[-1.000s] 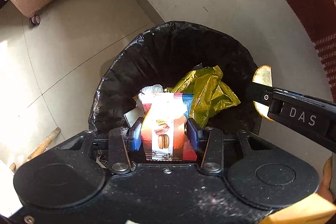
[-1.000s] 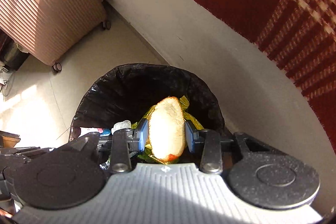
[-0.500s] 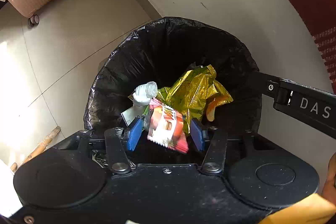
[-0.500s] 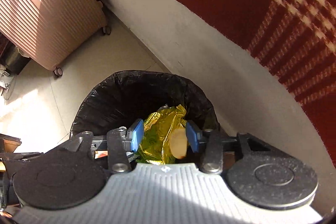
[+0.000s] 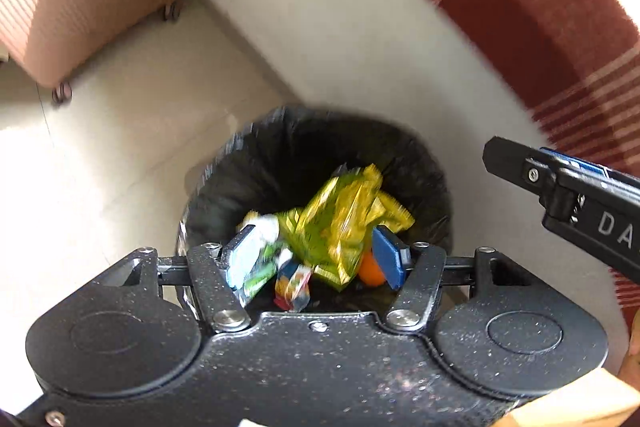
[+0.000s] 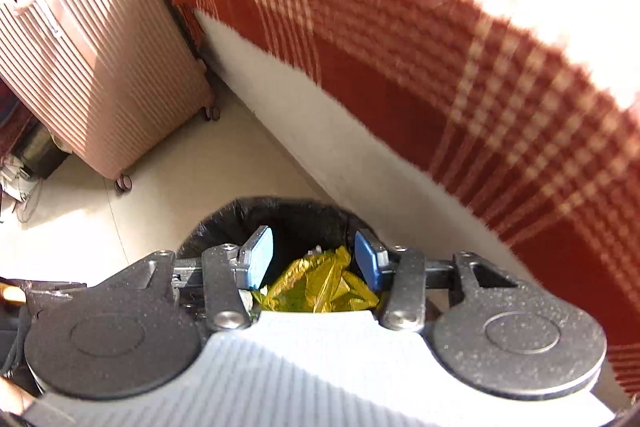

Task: Collect trash
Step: 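Move both open tools back over the blanket toward the remaining wrappers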

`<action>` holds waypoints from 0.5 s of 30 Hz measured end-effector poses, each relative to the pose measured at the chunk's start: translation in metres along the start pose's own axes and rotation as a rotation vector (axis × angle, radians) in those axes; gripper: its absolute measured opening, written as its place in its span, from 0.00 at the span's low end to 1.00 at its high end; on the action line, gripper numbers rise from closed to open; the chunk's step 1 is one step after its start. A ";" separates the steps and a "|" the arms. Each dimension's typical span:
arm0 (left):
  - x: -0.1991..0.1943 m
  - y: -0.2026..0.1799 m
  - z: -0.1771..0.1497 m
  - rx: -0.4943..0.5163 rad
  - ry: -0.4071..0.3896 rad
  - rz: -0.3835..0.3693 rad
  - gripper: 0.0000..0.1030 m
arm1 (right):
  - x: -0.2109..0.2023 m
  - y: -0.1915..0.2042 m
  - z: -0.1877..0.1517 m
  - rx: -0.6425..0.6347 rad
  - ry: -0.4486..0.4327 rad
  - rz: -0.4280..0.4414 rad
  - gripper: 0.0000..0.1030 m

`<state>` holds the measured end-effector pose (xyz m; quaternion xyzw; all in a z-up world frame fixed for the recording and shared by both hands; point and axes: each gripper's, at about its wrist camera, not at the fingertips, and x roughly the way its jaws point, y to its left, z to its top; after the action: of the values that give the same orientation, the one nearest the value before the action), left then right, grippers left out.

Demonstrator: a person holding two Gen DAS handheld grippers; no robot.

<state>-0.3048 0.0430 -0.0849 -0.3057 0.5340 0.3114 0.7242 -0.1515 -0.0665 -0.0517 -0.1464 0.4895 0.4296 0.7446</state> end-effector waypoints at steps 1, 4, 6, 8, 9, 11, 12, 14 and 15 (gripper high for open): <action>-0.012 -0.004 0.005 0.016 -0.027 -0.004 0.63 | -0.011 -0.001 0.005 0.002 -0.025 0.003 0.60; -0.052 -0.020 0.022 0.069 -0.119 -0.017 0.71 | -0.047 -0.005 0.020 0.004 -0.104 0.011 0.60; -0.077 -0.031 0.036 0.101 -0.179 -0.036 0.75 | -0.072 -0.013 0.034 0.029 -0.157 0.017 0.61; -0.105 -0.044 0.053 0.130 -0.245 -0.056 0.79 | -0.096 -0.021 0.049 0.061 -0.209 0.022 0.62; -0.116 -0.051 0.060 0.143 -0.275 -0.063 0.80 | -0.106 -0.026 0.056 0.077 -0.233 0.024 0.63; -0.137 -0.068 0.078 0.173 -0.334 -0.079 0.82 | -0.127 -0.041 0.073 0.115 -0.287 0.023 0.64; -0.147 -0.077 0.086 0.189 -0.364 -0.087 0.84 | -0.135 -0.048 0.080 0.130 -0.312 0.020 0.65; -0.162 -0.097 0.105 0.217 -0.419 -0.106 0.86 | -0.151 -0.064 0.096 0.160 -0.364 0.008 0.66; -0.168 -0.109 0.113 0.231 -0.440 -0.116 0.87 | -0.158 -0.074 0.105 0.174 -0.390 -0.002 0.67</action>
<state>-0.1938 0.0417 0.1168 -0.1759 0.3771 0.2654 0.8697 -0.0546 -0.1213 0.1183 0.0037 0.3714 0.4050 0.8355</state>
